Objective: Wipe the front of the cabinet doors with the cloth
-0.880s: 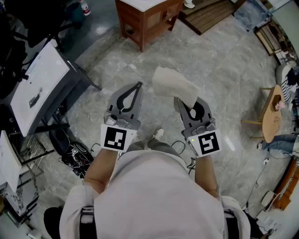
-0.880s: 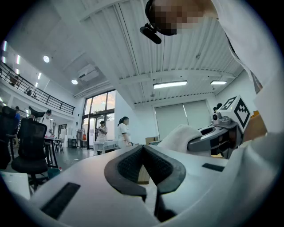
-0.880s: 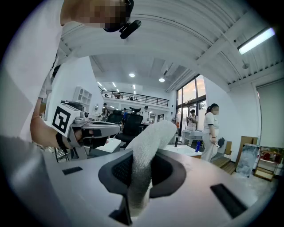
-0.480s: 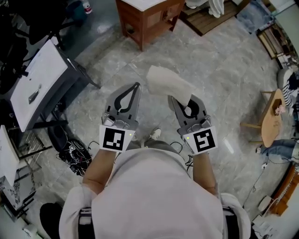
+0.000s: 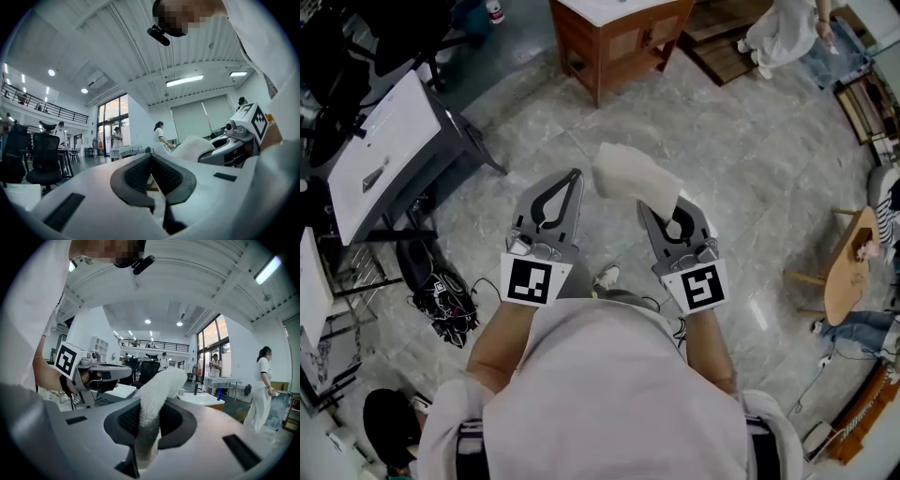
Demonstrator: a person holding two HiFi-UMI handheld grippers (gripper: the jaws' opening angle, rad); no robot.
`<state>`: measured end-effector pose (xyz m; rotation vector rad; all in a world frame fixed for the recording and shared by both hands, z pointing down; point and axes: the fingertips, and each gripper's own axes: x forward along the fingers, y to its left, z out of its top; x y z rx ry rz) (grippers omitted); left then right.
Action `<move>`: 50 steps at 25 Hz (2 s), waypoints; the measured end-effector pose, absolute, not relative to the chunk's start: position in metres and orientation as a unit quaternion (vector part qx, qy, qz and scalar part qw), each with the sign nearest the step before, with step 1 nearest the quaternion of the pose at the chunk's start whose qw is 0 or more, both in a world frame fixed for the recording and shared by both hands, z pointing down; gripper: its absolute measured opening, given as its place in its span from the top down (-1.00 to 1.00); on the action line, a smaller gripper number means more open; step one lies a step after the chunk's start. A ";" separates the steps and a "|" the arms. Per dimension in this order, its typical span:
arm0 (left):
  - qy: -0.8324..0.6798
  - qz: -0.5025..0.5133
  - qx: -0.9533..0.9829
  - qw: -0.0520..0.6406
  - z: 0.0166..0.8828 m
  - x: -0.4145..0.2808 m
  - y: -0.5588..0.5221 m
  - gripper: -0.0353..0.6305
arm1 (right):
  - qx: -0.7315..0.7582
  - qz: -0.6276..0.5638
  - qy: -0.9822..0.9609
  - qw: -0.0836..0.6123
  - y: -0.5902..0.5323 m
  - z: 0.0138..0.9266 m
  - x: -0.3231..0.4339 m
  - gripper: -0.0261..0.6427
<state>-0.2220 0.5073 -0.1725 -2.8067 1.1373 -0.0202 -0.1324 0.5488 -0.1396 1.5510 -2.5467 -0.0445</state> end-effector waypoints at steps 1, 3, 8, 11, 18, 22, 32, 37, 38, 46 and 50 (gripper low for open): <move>0.377 -0.011 -0.924 0.059 -0.170 -0.222 0.504 0.84 | 0.516 -0.015 -0.852 0.082 0.547 -0.138 -0.132 0.71; 0.381 -0.012 -0.923 0.062 -0.166 -0.221 0.496 0.84 | 0.513 -0.018 -0.853 0.089 0.541 -0.135 -0.132 0.71; 0.367 -0.008 -0.928 0.068 -0.152 -0.207 0.464 0.84 | 0.520 -0.016 -0.848 0.096 0.509 -0.126 -0.123 0.71; 0.367 0.002 -0.929 0.052 -0.141 -0.198 0.420 0.84 | 0.523 -0.011 -0.846 0.106 0.466 -0.116 -0.114 0.71; 0.351 -0.014 -0.934 0.062 -0.111 -0.171 0.267 0.84 | 0.506 -0.003 -0.852 0.133 0.309 -0.098 -0.095 0.71; 0.334 -0.032 -0.939 0.079 -0.111 -0.157 0.176 0.84 | 0.507 0.002 -0.849 0.149 0.214 -0.095 -0.084 0.71; 0.327 -0.035 -0.943 0.053 -0.095 -0.131 0.039 0.84 | 0.522 0.015 -0.835 0.176 0.077 -0.082 -0.056 0.71; 0.335 -0.041 -0.939 0.058 -0.095 -0.106 0.000 0.84 | 0.504 0.008 -0.845 0.178 0.033 -0.081 -0.033 0.71; 0.339 -0.043 -0.938 0.059 -0.096 -0.100 -0.005 0.84 | 0.498 0.005 -0.848 0.180 0.026 -0.080 -0.028 0.71; 0.412 -0.090 -0.904 0.065 -0.061 -0.046 -0.050 0.84 | 0.434 -0.009 -0.880 0.194 -0.038 -0.038 0.035 0.71; 0.462 -0.094 -0.879 0.062 -0.015 -0.030 -0.076 0.84 | 0.400 -0.022 -0.889 0.224 -0.070 0.012 0.058 0.71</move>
